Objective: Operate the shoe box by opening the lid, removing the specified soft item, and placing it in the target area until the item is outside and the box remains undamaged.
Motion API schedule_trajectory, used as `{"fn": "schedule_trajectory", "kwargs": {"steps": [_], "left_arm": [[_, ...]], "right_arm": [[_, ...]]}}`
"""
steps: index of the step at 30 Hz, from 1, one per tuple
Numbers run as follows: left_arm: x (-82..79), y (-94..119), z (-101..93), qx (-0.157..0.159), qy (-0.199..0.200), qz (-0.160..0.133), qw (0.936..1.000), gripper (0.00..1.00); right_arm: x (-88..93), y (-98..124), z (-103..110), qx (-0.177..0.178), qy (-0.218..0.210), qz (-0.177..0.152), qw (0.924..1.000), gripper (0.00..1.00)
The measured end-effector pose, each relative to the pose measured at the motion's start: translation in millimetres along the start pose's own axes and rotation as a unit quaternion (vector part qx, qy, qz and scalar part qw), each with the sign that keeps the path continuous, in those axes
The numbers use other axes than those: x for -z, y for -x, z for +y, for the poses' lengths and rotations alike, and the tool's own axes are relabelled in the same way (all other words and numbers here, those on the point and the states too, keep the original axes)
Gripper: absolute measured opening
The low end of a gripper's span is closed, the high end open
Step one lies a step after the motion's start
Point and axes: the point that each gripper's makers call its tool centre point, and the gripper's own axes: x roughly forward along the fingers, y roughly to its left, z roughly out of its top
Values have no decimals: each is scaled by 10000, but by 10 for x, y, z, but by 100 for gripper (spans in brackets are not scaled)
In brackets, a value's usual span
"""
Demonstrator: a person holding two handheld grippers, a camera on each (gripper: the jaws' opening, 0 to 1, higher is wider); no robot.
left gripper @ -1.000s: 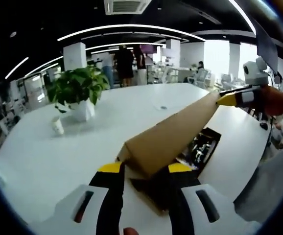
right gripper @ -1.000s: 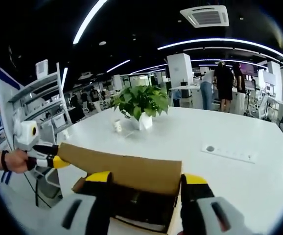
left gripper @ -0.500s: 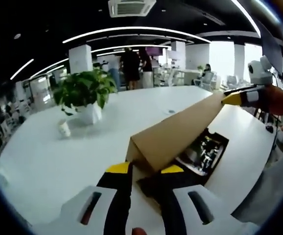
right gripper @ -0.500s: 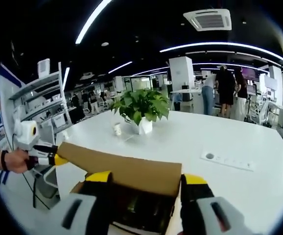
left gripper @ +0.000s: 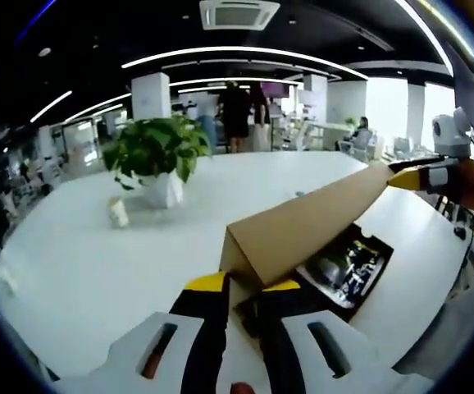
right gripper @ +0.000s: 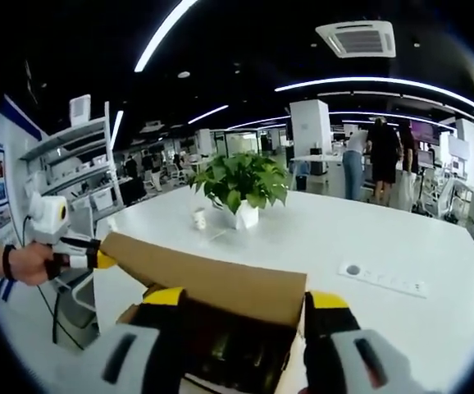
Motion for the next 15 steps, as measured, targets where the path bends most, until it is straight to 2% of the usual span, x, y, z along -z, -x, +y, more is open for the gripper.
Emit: {"fn": "schedule_trajectory", "kwargs": {"steps": [3, 5, 7, 15], "left_arm": [[-9, -9, 12, 16, 47, -2, 10000, 10], [-27, -19, 19, 16, 79, 1, 10000, 10], [-39, -26, 25, 11, 90, 3, 10000, 10], [-64, -45, 44, -5, 66, 2, 10000, 9]], "right_arm": [[-3, -5, 2, -53, 70, -9, 10000, 57], [60, -23, -3, -74, 256, 127, 9996, 56], [89, -40, -13, -78, 268, 159, 9995, 56], [113, -131, -138, 21, 299, 202, 9993, 47]]}}
